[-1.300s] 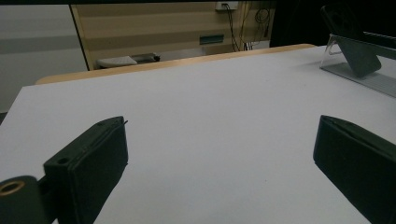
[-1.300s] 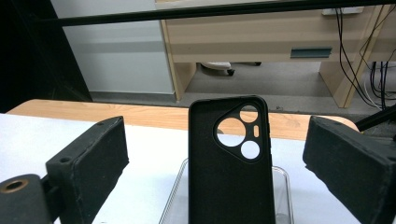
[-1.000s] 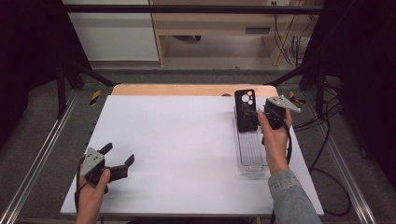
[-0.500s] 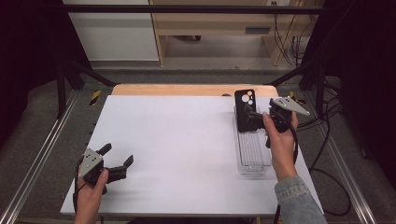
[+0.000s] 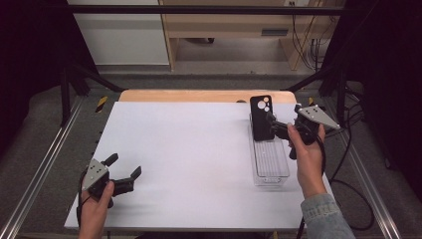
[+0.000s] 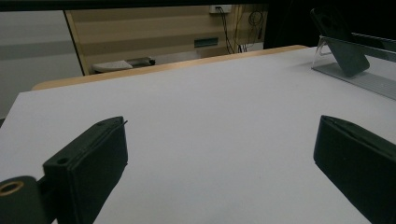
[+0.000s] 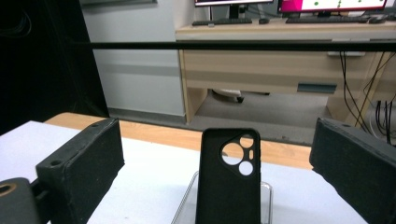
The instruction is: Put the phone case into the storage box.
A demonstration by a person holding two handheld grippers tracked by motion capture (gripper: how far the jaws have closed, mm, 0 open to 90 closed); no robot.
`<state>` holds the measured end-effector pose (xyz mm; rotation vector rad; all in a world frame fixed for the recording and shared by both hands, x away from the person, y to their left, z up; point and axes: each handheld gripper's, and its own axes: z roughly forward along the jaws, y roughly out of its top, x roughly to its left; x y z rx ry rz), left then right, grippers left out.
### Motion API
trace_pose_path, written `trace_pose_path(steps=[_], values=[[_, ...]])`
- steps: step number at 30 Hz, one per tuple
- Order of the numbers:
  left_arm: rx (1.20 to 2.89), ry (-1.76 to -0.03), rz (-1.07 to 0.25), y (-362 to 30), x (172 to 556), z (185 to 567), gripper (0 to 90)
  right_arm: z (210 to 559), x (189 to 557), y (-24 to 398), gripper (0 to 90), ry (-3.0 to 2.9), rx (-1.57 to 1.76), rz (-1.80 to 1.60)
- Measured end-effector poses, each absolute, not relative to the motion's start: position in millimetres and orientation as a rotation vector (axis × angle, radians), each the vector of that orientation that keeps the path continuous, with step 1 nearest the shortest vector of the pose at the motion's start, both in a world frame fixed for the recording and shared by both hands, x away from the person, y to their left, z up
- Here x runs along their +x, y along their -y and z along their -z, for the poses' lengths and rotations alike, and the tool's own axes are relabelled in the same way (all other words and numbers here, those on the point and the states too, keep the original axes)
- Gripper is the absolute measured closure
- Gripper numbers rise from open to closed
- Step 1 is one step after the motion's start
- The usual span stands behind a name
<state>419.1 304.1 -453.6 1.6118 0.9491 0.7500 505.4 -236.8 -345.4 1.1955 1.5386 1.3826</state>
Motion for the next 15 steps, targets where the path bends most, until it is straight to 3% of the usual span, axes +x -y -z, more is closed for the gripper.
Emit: trace_pose_path(steps=[15], values=[[1.604, -0.923, -0.742, -313.5, 413.6, 451.6, 2.9, 346.8, 485.4, 250.6, 3.2, -1.536, 1.144, -1.396]])
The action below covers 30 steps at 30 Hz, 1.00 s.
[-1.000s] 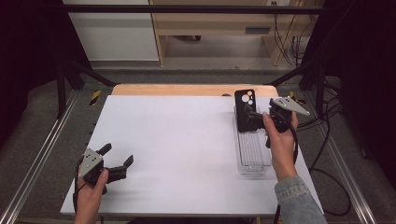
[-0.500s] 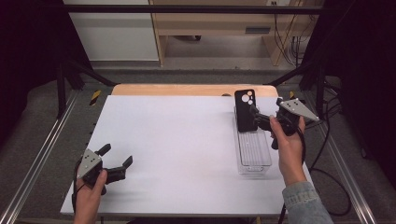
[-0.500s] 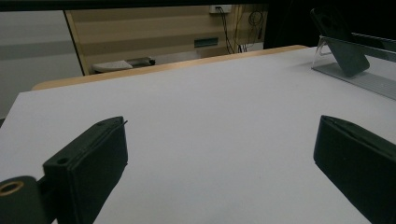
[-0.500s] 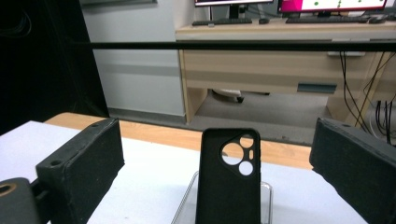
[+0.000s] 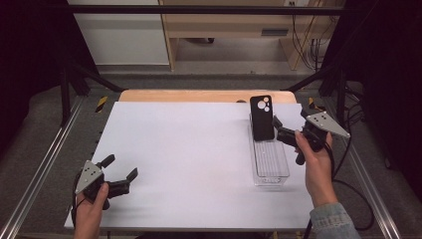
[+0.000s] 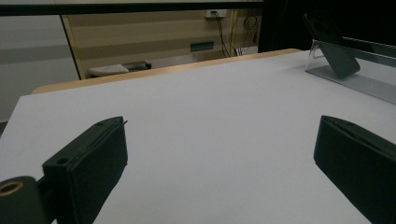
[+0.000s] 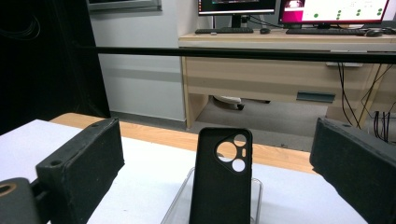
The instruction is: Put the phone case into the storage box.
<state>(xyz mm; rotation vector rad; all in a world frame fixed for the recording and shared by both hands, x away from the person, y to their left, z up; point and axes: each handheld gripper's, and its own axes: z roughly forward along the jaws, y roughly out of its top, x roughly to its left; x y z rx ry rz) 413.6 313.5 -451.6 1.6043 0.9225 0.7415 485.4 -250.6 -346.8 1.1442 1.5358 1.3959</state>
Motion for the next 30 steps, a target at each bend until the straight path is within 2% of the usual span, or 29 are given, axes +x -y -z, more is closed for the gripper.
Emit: trace_pose_path(steps=[30], values=[[1.545, -0.940, -0.760, -340.3, 400.8, 450.7, 3.1, 353.5, 445.6, 277.1, 4.0, -1.535, 1.090, -1.399]])
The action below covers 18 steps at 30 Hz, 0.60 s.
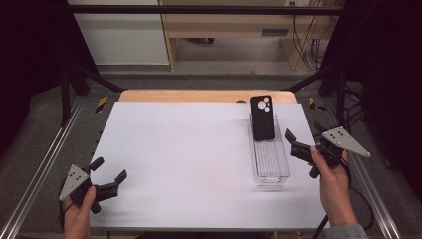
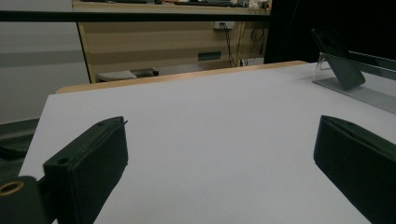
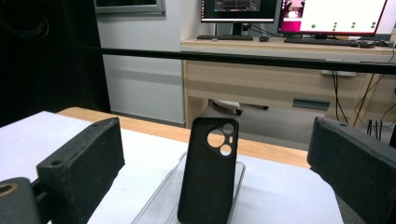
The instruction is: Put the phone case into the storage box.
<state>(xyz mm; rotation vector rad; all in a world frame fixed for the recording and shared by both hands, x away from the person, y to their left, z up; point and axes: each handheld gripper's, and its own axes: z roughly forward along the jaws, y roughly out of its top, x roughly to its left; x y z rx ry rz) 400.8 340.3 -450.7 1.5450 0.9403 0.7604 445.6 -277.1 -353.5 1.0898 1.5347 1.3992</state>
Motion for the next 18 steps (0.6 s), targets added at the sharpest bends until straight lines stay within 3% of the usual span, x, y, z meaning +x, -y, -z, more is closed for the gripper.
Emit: trace_pose_path(steps=[18], values=[[1.544, -0.927, -0.764, -341.6, 399.9, 450.9, 3.3, 365.6, 432.6, 296.3, 3.9, -1.523, 1.109, -1.371]])
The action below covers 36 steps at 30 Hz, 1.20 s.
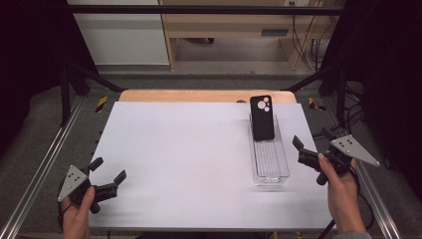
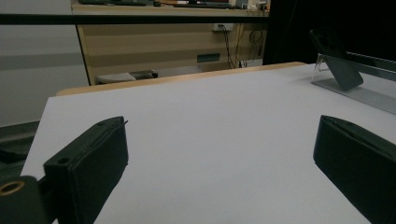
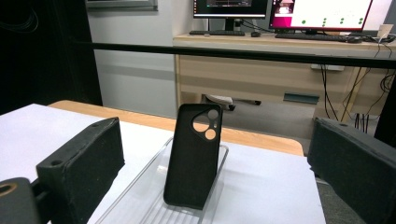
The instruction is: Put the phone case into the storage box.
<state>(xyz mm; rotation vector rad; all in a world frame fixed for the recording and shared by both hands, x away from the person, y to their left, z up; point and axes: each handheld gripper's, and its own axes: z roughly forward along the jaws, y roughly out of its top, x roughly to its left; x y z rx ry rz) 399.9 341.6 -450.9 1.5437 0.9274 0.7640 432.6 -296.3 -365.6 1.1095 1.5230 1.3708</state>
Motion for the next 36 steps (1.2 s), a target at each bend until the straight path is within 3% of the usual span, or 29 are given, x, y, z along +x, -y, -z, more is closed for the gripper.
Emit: trace_pose_path(steps=[36], values=[[1.569, -0.844, -0.772, -338.3, 398.4, 451.0, 4.0, 409.4, 405.3, 301.2, 3.9, -1.518, 1.150, -1.371]])
